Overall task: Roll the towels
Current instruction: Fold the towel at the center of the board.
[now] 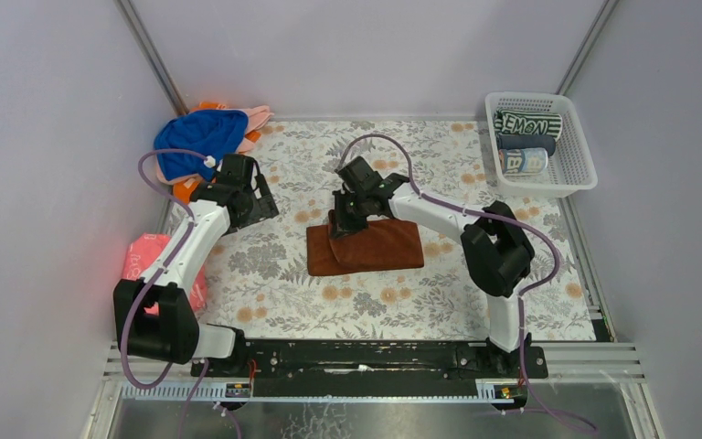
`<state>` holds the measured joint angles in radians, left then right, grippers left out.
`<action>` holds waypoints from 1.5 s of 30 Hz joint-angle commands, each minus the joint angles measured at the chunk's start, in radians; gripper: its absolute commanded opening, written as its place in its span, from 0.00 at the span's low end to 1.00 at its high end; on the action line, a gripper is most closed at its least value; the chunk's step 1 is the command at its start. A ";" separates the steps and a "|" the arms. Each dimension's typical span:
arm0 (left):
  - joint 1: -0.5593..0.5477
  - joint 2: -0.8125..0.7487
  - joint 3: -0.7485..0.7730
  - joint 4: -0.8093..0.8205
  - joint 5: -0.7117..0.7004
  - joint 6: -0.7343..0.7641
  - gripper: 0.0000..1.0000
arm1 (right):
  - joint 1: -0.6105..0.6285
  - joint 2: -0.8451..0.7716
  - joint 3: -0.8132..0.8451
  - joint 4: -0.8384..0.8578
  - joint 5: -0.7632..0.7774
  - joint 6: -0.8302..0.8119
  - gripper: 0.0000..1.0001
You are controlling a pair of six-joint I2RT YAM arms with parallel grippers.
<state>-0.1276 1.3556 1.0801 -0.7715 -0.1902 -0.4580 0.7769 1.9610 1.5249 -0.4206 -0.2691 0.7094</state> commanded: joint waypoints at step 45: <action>0.009 0.022 -0.008 0.067 0.175 0.011 0.94 | 0.053 0.014 -0.019 0.195 -0.106 0.021 0.53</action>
<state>-0.1223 1.3846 1.0801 -0.7692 -0.1165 -0.4557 0.8188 2.1353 1.5230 -0.2428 -0.3687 0.7914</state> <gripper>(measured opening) 0.949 0.476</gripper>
